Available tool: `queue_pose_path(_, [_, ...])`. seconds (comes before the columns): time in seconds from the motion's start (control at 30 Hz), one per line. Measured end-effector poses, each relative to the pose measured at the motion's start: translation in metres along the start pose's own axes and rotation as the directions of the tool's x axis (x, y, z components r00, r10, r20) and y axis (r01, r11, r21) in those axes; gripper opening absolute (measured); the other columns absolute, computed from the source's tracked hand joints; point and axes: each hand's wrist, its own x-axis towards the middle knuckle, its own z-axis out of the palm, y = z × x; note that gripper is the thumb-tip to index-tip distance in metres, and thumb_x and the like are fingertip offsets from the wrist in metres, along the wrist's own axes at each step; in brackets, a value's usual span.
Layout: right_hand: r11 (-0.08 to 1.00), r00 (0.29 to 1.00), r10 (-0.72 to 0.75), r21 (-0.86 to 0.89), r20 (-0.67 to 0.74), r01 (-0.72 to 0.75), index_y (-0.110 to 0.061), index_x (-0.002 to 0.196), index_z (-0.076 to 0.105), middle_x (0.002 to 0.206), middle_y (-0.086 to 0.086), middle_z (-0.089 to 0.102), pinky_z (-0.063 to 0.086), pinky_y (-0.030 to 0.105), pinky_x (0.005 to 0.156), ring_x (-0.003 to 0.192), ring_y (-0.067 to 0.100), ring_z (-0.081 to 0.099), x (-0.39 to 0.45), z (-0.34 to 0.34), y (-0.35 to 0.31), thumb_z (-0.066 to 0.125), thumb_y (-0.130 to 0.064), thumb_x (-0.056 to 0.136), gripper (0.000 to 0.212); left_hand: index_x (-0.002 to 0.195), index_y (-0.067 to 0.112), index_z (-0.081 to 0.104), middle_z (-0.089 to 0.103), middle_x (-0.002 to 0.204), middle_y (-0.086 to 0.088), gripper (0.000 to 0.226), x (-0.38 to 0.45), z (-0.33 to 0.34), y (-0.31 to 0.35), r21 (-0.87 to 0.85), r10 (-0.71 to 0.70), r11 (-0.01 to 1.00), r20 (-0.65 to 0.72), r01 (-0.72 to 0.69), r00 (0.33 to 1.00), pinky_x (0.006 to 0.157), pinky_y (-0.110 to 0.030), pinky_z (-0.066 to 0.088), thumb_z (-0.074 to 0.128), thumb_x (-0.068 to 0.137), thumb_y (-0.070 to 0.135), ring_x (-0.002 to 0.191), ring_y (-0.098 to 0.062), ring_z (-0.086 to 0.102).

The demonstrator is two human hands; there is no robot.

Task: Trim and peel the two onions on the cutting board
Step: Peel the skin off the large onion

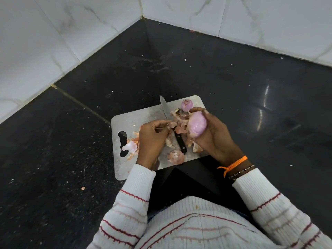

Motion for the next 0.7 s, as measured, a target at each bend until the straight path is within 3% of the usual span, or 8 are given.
queue_pose_path(0.1, [1.000,0.998,0.018,0.000,-0.054,-0.018,-0.003,0.119,0.045,0.125,0.022,0.048,0.050,0.043,0.093,0.117,0.034,0.048,0.000,0.003,0.000,0.036,-0.028,0.095,0.036,0.114,0.019,0.068,0.062,0.103,0.017,0.027,-0.003,0.006,0.006,0.048,0.062,0.997,0.041,-0.064,0.997,0.067,0.004,0.040,0.057,0.092,0.009,0.087,0.012,0.055])
queue_pose_path(0.17, [0.999,0.998,0.041,-0.005,-0.050,-0.041,-0.003,0.114,0.050,0.119,0.020,0.055,0.058,0.037,0.080,0.107,0.029,0.057,-0.002,0.006,-0.001,0.030,-0.026,0.099,0.034,0.115,0.022,0.067,0.064,0.108,0.014,0.025,-0.005,0.010,0.011,0.004,0.075,0.997,0.035,-0.075,0.997,0.067,0.004,0.040,0.061,0.090,0.020,0.091,0.009,0.056])
queue_pose_path(0.23, [0.998,0.997,0.069,-0.003,-0.032,-0.069,-0.001,0.114,0.052,0.112,0.020,0.057,0.057,0.031,0.070,0.096,0.026,0.060,-0.003,0.008,-0.002,0.027,-0.026,0.100,0.037,0.109,0.025,0.067,0.065,0.108,0.009,0.026,-0.005,0.013,0.014,-0.046,0.107,0.993,0.048,-0.105,0.993,0.070,-0.003,0.046,0.070,0.083,0.024,0.091,0.002,0.060])
queue_pose_path(0.33, [0.996,0.996,0.084,0.023,-0.020,-0.084,0.003,0.130,0.041,0.113,0.023,0.051,0.056,0.031,0.066,0.095,0.028,0.054,-0.003,0.011,-0.001,0.028,-0.027,0.099,0.045,0.098,0.023,0.071,0.070,0.102,0.003,0.020,-0.006,0.016,0.013,-0.116,0.127,0.986,0.075,-0.118,0.989,0.082,-0.025,0.055,0.073,0.079,0.016,0.092,-0.010,0.066])
queue_pose_path(0.47, [0.994,0.994,0.107,0.016,-0.027,-0.106,-0.002,0.108,0.051,0.100,0.016,0.059,0.055,0.028,0.062,0.085,0.022,0.062,-0.003,0.010,0.001,0.033,-0.026,0.095,0.033,0.089,0.009,0.074,0.074,0.090,-0.007,0.012,-0.007,0.019,0.010,-0.328,0.052,0.944,0.071,-0.025,0.996,0.079,-0.033,0.056,0.066,0.083,0.002,0.088,-0.020,0.070])
queue_pose_path(0.57, [0.993,0.993,0.118,0.011,-0.001,-0.118,-0.005,0.098,0.055,0.096,0.013,0.061,0.056,0.029,0.064,0.083,0.021,0.063,-0.006,0.013,0.001,0.038,-0.027,0.089,0.029,0.086,0.012,0.074,0.074,0.084,-0.001,0.011,-0.004,0.019,0.006,-0.184,0.082,0.980,0.002,-0.081,0.997,0.079,-0.028,0.055,0.066,0.084,0.004,0.084,-0.015,0.068])
queue_pose_path(0.7, [0.989,0.989,0.145,0.021,-0.028,-0.145,-0.006,0.107,0.055,0.106,0.014,0.059,0.056,0.032,0.080,0.098,0.024,0.058,-0.004,0.012,0.003,0.042,-0.030,0.086,0.034,0.084,0.019,0.071,0.067,0.080,0.014,0.016,0.001,0.016,0.002,0.035,0.195,0.980,-0.051,-0.193,0.979,0.076,-0.010,0.048,0.064,0.085,0.004,0.076,0.007,0.061])
